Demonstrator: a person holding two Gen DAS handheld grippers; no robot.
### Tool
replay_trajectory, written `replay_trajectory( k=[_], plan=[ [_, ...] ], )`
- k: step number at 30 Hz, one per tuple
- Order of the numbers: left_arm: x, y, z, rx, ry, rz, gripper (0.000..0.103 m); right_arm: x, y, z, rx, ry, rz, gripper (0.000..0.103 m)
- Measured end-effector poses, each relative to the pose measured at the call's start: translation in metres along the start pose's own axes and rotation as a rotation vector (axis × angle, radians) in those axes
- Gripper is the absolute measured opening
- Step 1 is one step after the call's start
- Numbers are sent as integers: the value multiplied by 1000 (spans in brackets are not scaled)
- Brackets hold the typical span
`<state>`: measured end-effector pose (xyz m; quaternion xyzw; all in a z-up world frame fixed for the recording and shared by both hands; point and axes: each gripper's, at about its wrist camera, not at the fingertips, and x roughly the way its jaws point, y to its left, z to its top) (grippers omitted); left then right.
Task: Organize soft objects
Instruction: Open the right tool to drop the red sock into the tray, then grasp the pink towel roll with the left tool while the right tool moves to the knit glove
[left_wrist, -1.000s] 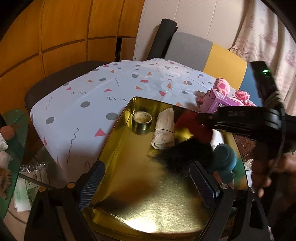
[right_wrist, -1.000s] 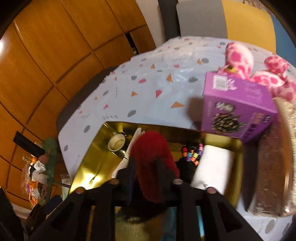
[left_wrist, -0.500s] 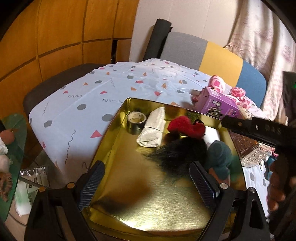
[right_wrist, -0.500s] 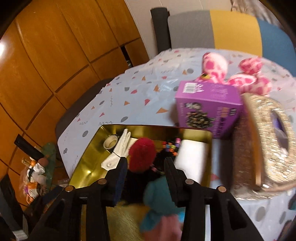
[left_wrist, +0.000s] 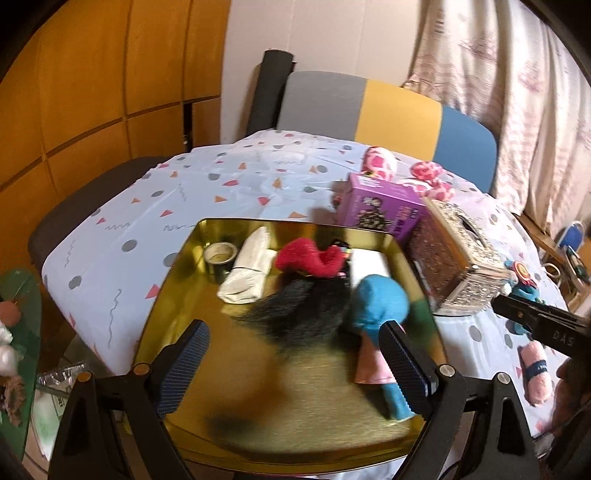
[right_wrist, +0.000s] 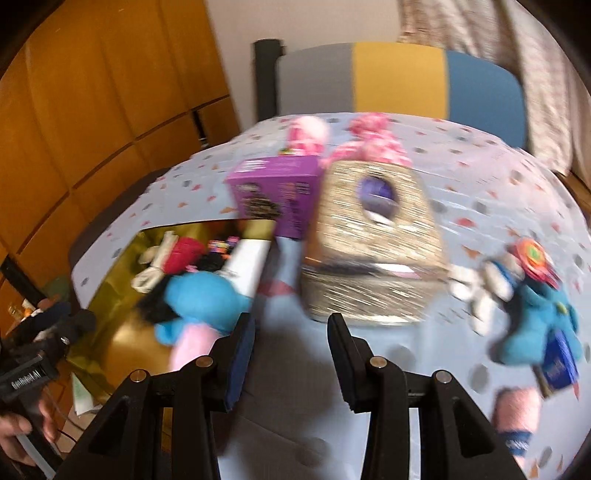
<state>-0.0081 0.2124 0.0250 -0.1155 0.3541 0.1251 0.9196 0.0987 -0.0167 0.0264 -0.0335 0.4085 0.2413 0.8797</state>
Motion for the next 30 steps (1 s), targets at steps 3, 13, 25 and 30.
replay_trajectory(
  k=[3, 13, 25, 30],
  plan=[
    [-1, -14, 1, 28, -1, -21, 93, -14, -30, -10, 56, -11, -47, 41],
    [-5, -75, 4, 177, -12, -123, 93, -70, -116, -32, 250, -88, -189, 41],
    [19, -200, -3, 392, 95, -394, 89, -158, -196, -69, 517, -260, -401, 42],
    [39, -275, -23, 463, 234, -531, 89, -166, -205, -77, 531, -268, -418, 42]
  ],
)
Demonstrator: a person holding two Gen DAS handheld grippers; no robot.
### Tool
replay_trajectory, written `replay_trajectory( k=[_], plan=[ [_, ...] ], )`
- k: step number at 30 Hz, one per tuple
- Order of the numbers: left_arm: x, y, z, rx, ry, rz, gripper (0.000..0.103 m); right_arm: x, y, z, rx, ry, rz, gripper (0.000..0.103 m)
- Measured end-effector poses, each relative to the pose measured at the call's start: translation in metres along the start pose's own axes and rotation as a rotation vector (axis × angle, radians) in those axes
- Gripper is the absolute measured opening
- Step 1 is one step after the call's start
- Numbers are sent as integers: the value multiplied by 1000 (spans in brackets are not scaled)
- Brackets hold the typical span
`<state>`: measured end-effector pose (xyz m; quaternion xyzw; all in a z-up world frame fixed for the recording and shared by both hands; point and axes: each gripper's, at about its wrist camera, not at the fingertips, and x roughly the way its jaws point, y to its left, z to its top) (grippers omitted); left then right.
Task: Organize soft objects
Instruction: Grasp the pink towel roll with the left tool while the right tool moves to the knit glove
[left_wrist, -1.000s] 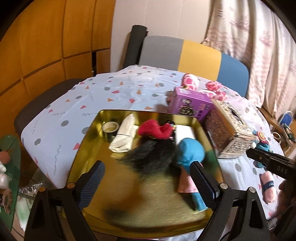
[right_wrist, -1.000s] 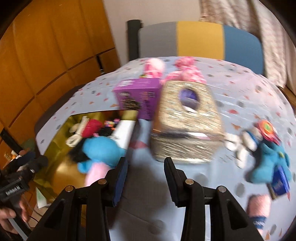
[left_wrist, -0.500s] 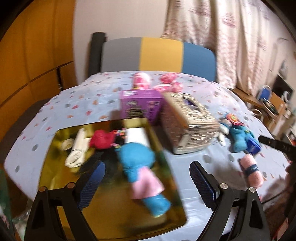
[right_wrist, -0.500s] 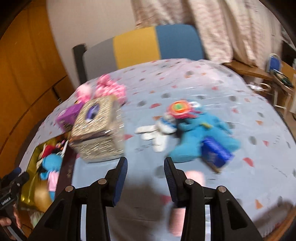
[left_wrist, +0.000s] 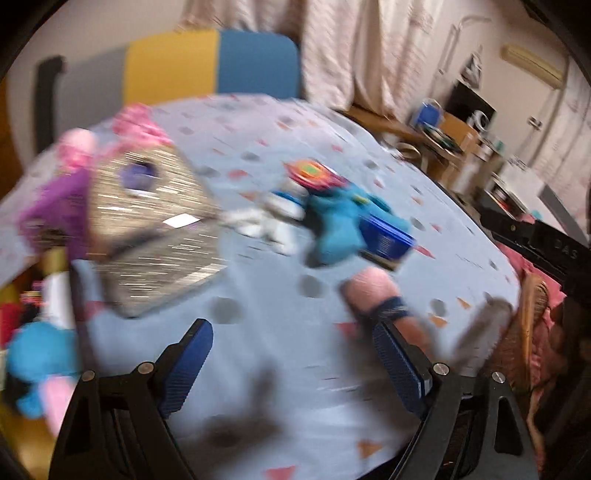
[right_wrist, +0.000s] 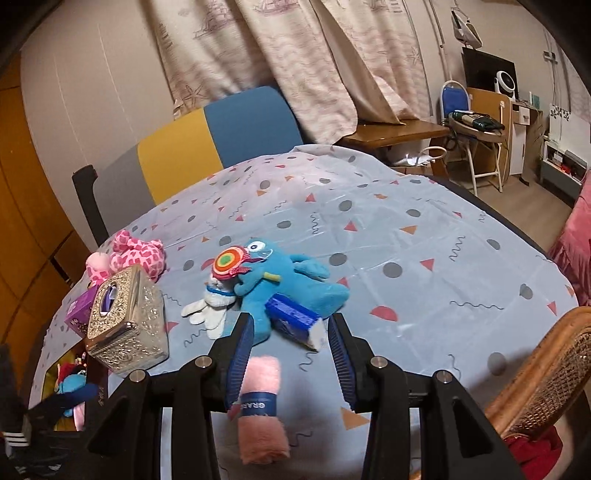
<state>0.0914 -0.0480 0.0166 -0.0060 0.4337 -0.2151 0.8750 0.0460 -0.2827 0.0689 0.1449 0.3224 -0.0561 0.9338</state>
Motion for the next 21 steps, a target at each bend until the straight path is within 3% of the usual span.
replay_trajectory(
  k=[5, 10, 12, 14, 16, 21],
  plan=[
    [48, -47, 9, 28, 86, -79, 90, -6, -10, -4, -6, -8, -13, 42],
    [86, -78, 8, 69, 144, -88, 89, -6, -24, -8, 25, 2, -14, 42],
    [101, -83, 6, 71, 165, -76, 81, -4, -27, -9, 35, 11, -12, 42],
    [114, -86, 2, 73, 186, -86, 48, -2, -28, -11, 37, 20, -12, 42],
    [122, -87, -5, 98, 212, -123, 40, 2, -28, -13, 41, 33, -8, 42],
    [104, -73, -18, 139, 135, -105, 39, 10, -24, -16, 52, 63, 14, 42]
  ],
)
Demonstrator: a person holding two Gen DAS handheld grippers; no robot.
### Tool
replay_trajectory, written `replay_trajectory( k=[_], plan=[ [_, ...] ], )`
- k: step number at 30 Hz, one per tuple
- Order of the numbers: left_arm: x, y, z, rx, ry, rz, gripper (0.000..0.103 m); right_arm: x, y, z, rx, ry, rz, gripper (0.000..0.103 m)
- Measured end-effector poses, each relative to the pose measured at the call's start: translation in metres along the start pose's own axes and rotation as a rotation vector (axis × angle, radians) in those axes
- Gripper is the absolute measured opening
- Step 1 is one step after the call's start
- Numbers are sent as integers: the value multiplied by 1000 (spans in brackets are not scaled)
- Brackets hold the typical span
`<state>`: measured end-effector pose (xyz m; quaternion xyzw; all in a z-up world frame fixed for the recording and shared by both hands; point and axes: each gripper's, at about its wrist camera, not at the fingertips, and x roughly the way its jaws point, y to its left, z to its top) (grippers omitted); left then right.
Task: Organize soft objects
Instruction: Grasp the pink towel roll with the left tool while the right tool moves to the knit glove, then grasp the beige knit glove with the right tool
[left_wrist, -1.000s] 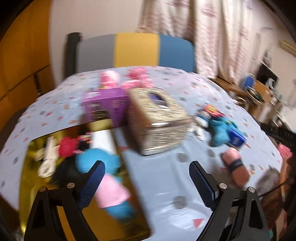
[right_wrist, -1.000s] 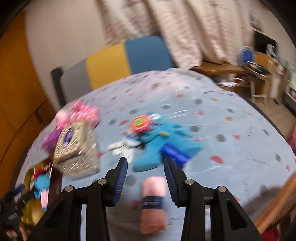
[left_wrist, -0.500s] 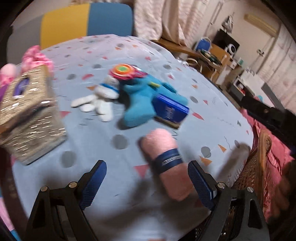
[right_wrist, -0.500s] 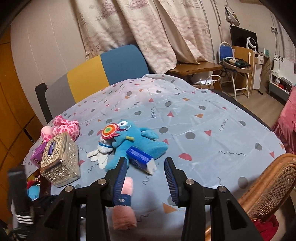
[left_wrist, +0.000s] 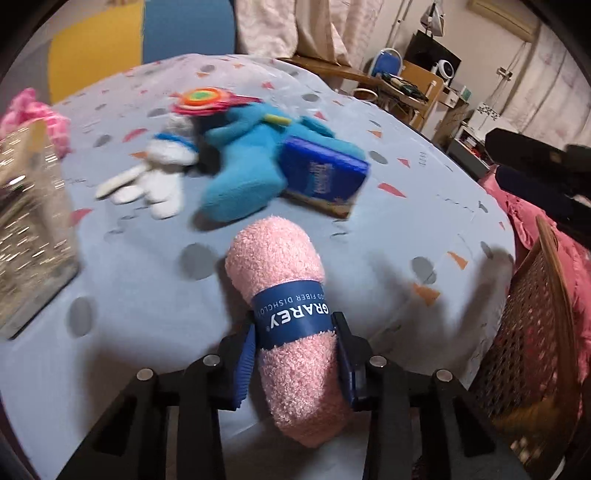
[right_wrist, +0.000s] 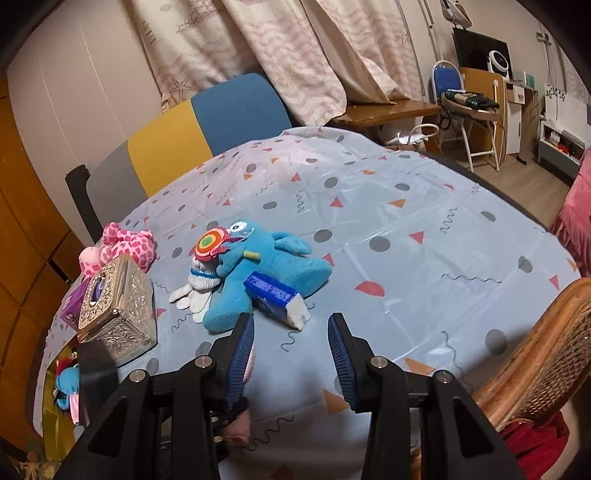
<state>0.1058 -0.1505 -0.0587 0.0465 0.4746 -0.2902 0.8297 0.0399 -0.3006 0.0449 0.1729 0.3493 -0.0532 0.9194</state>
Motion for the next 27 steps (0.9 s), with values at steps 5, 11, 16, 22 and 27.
replay_trajectory(
  k=[5, 11, 16, 22, 27],
  plan=[
    [-27, 35, -28, -15, -52, 93, 41, 11, 14, 1, -11, 48, 53, 42],
    [-44, 73, -60, -59, -91, 156, 42, 43, 45, 2, 0, 153, 163, 42],
    [-43, 70, -68, -41, -135, 184, 41, 86, 87, 14, 17, 242, 271, 42],
    [-43, 74, -71, -64, -165, 149, 41, 154, 118, 33, 99, 313, 262, 42],
    [-48, 79, -76, -74, -184, 122, 41, 201, 114, 43, 217, 342, 186, 57]
  ],
)
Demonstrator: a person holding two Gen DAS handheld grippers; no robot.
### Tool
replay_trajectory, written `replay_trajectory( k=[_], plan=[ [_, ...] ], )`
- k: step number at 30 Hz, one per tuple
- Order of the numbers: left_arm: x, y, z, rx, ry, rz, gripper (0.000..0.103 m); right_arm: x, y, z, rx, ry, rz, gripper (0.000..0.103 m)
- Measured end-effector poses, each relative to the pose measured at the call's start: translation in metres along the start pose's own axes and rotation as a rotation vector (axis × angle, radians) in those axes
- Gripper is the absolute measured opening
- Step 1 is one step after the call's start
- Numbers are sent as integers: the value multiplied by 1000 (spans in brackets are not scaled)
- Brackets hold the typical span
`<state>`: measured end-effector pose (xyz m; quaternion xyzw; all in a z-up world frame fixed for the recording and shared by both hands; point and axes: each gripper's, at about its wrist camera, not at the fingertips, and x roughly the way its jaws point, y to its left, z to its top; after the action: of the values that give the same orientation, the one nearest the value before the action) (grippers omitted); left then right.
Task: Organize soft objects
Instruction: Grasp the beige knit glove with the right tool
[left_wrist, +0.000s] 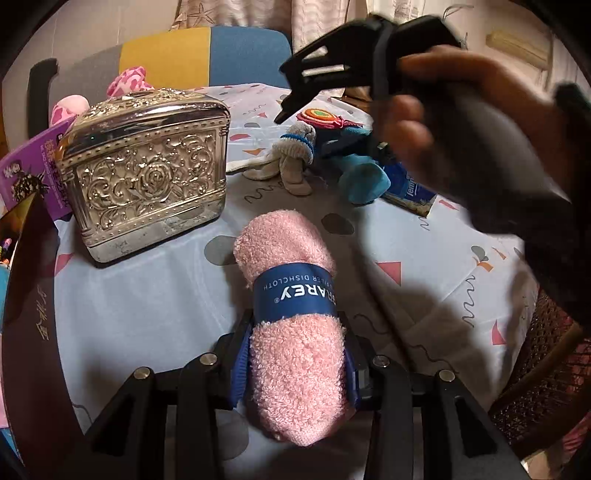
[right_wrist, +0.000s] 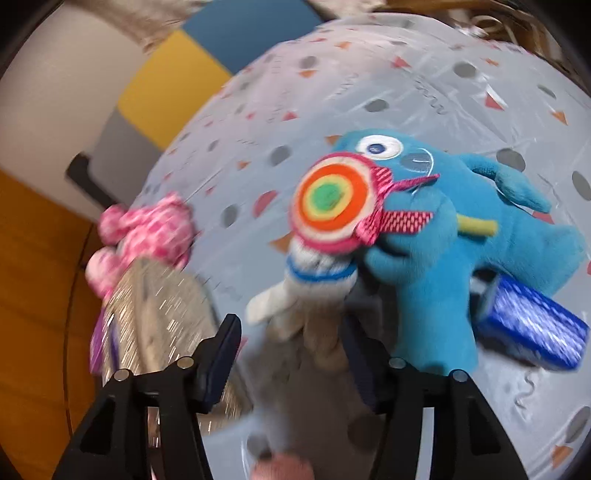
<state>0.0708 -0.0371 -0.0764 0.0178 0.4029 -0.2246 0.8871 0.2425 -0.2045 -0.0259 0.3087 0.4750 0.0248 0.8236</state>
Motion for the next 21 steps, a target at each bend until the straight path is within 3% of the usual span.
replay_trajectory(
  k=[8, 10, 11, 12, 21],
  plan=[
    [-6, 9, -5, -22, -11, -28, 41, 30, 8, 18, -13, -53, -128, 57],
    [-7, 10, -6, -24, -13, -30, 41, 35, 14, 19, -70, -61, -144, 50],
    [-7, 10, -6, -24, -12, -31, 41, 35, 15, 19, -90, -57, -143, 38],
    [-7, 10, -6, -25, -12, -32, 41, 34, 17, 18, -113, -47, -136, 36],
    [-3, 9, -3, -34, -7, -26, 41, -33, 15, -2, -269, -10, -40, 33]
  ],
)
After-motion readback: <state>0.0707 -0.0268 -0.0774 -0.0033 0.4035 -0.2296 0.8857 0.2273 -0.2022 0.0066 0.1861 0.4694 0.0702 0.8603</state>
